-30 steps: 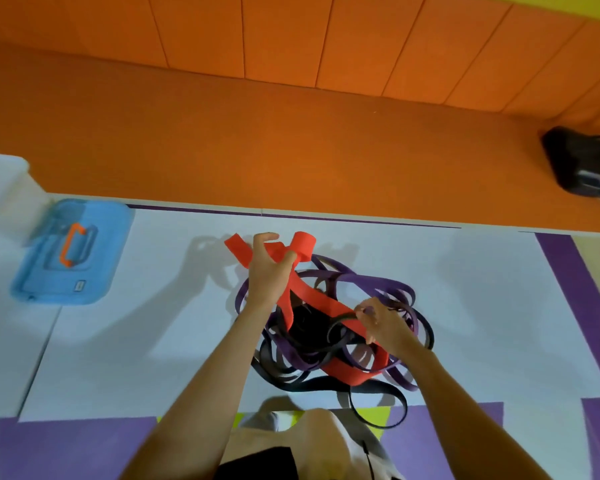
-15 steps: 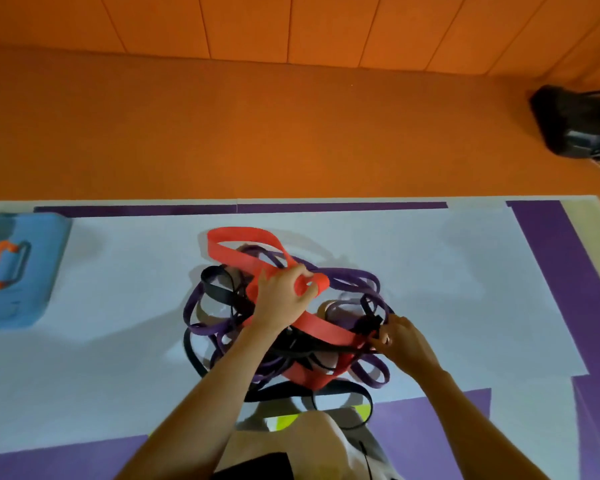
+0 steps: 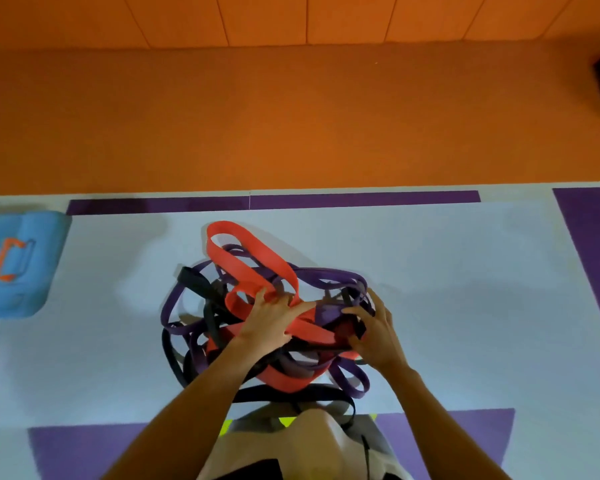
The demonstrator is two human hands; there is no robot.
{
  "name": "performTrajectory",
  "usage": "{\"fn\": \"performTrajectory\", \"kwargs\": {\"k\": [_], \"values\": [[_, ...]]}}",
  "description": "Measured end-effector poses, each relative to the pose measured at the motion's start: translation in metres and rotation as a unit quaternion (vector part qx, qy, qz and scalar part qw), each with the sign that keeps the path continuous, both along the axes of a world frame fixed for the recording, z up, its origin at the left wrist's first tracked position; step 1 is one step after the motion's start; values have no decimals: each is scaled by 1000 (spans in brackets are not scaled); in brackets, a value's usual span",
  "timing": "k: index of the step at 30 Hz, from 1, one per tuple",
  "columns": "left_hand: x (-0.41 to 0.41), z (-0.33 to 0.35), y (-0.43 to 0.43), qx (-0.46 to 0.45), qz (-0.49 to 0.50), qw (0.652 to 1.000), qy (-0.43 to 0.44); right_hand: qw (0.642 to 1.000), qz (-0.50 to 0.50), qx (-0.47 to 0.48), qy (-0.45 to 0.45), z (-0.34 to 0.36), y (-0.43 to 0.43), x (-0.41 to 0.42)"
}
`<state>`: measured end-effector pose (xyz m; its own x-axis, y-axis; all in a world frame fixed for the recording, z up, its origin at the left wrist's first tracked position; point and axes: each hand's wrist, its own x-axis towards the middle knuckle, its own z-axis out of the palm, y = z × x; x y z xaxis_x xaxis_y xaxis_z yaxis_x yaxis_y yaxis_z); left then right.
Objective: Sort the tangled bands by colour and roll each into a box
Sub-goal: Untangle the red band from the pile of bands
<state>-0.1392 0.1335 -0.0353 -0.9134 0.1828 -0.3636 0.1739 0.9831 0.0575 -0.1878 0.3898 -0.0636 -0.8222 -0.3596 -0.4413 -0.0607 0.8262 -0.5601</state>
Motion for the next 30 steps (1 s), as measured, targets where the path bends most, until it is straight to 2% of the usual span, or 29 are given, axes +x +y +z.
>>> {"fn": "performTrajectory", "kwargs": {"k": [2, 6, 9, 12, 14, 18, 20, 23, 25, 27, 30], "values": [[3, 2, -12, 104, 59, 991, 67, 999, -10, -8, -32, 1, 6, -1], [2, 20, -31, 234, 219, 932, 170, 999, 1, -26, -32, 3, 11, -3], [-4, 35, -45, 352, 358, 843, 192, 1000, -15, 9, -24, 2, 17, 2], [-9, 56, -68, 438, 448, 747, 221, 999, -28, 39, -10, 2, 22, 15], [-7, 67, -79, 474, 468, 712, 221, 998, -54, 45, 5, 6, 19, 22], [5, 82, -93, 522, 471, 679, 211, 982, -109, 158, 3, 19, -2, 28], [13, 87, -103, 521, 479, 675, 211, 975, -136, 174, 26, 27, -18, 31], [27, 90, -118, 541, 477, 665, 195, 980, -118, 93, 129, 37, -47, 35], [36, 92, -125, 560, 478, 653, 176, 989, -63, 2, 130, 42, -69, 37], [42, 96, -132, 587, 510, 609, 158, 998, -16, -46, 36, 46, -90, 40], [46, 108, -145, 635, 555, 517, 143, 997, 41, 17, -60, 47, -106, 45]]}}
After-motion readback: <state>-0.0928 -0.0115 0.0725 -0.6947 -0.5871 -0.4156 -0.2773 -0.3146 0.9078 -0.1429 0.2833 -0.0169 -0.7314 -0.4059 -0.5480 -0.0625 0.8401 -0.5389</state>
